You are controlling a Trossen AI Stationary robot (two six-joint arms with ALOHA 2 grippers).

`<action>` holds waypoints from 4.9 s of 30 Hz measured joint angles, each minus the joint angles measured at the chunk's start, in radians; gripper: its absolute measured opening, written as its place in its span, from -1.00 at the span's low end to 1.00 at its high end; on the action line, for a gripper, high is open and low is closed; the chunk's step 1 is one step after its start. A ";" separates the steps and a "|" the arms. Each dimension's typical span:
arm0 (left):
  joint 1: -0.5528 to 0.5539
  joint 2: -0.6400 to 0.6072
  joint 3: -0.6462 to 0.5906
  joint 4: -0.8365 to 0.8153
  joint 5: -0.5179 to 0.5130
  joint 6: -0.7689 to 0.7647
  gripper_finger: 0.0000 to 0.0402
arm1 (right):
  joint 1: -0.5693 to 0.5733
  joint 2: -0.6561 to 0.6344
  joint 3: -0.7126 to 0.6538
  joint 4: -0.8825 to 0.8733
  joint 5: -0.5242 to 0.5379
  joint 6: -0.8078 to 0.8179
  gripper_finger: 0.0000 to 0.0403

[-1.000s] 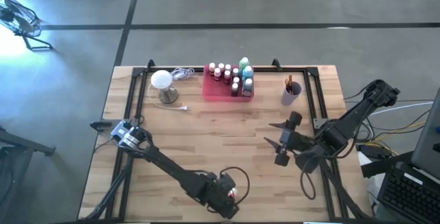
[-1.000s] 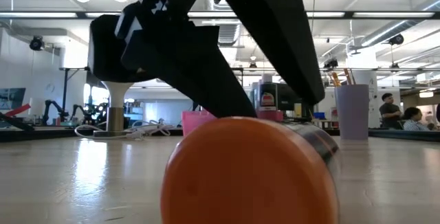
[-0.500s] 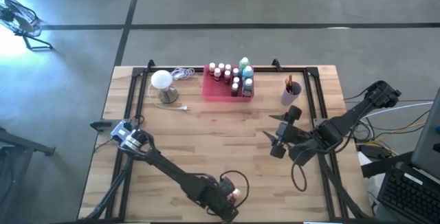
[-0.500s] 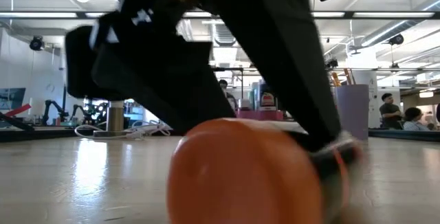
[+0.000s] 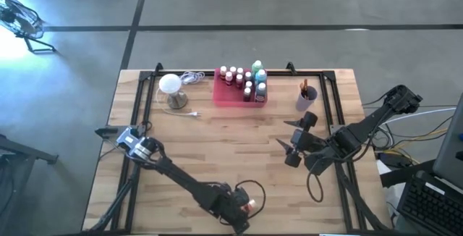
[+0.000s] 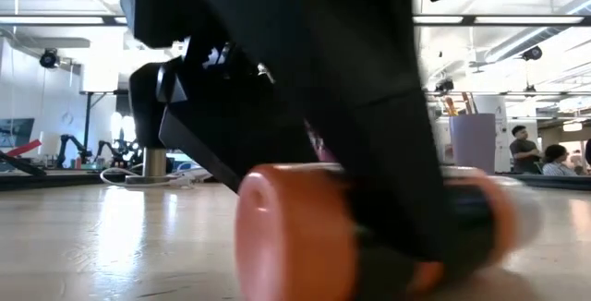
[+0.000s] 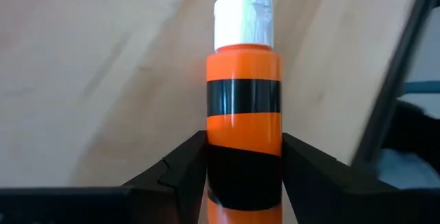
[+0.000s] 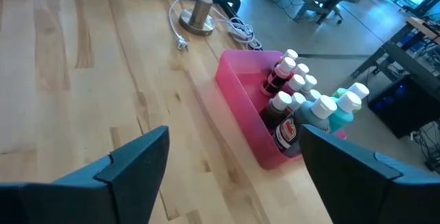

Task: Pick & Place Paint Supplies
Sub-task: Put the orange black paint bottle into the pink bin

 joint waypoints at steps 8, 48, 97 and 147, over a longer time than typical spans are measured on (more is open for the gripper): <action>0.026 -0.003 -0.002 -0.083 0.010 0.142 -0.13 | -0.001 0.000 0.000 0.000 0.002 -0.002 0.60; 0.040 -0.614 -0.730 0.435 -0.627 0.578 -0.27 | -0.004 0.076 -0.180 0.336 -0.007 0.095 0.54; 0.425 -0.725 -1.080 1.645 0.130 1.245 -0.27 | -0.176 0.461 -0.172 1.700 -0.297 -0.499 0.36; 0.428 -0.724 -1.058 1.585 0.130 1.127 -0.27 | -0.175 0.482 -0.131 1.667 -0.286 -0.605 -0.32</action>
